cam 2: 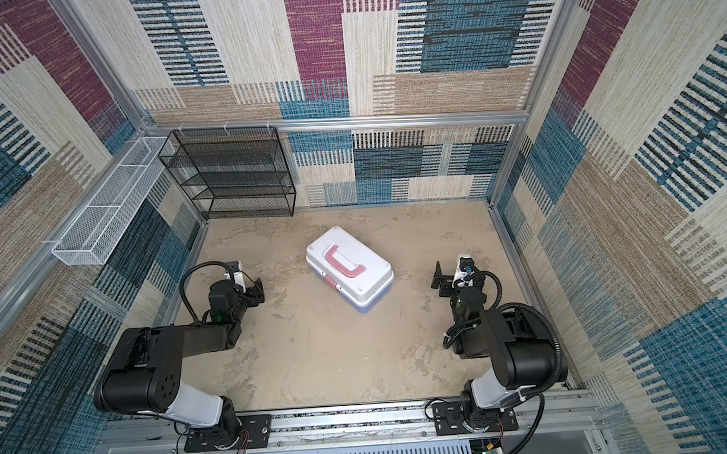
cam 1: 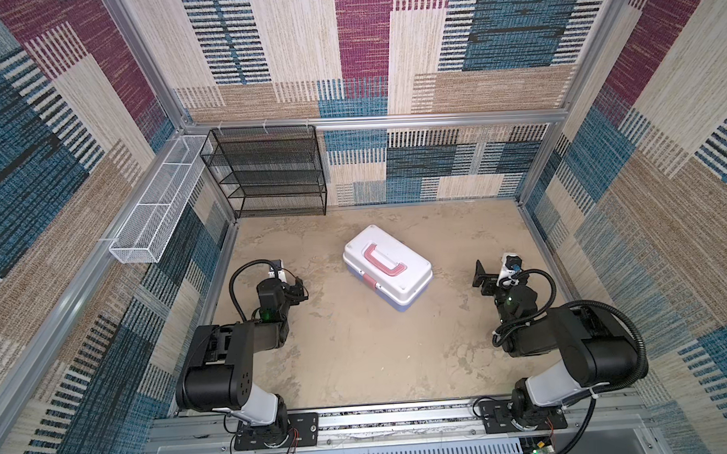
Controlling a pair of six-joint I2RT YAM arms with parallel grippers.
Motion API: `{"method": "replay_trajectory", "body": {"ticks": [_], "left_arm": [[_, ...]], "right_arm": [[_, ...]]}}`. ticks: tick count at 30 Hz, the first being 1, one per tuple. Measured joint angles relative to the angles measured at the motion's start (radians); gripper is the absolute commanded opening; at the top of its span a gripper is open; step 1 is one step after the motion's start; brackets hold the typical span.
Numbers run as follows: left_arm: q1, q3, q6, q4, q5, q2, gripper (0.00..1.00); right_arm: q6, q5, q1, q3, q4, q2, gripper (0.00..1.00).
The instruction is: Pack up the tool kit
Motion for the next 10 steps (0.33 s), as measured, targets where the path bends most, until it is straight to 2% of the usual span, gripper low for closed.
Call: {"method": "replay_trajectory", "body": {"ticks": [1, 2, 10], "left_arm": [[0.003, 0.000, -0.001, 0.013, 0.003, 0.004, 0.90], [0.006, 0.000, -0.003, 0.013, 0.008, 0.006, 0.99], [0.006, -0.003, -0.007, 0.018, 0.023, 0.005, 0.99]], "right_arm": [[0.000, 0.000, 0.000, 0.000, 0.000, 0.000, 1.00], [0.000, 0.000, 0.000, 0.000, 0.000, 0.000, 1.00], [0.000, 0.000, 0.000, 0.001, 0.000, 0.000, 1.00]]}}
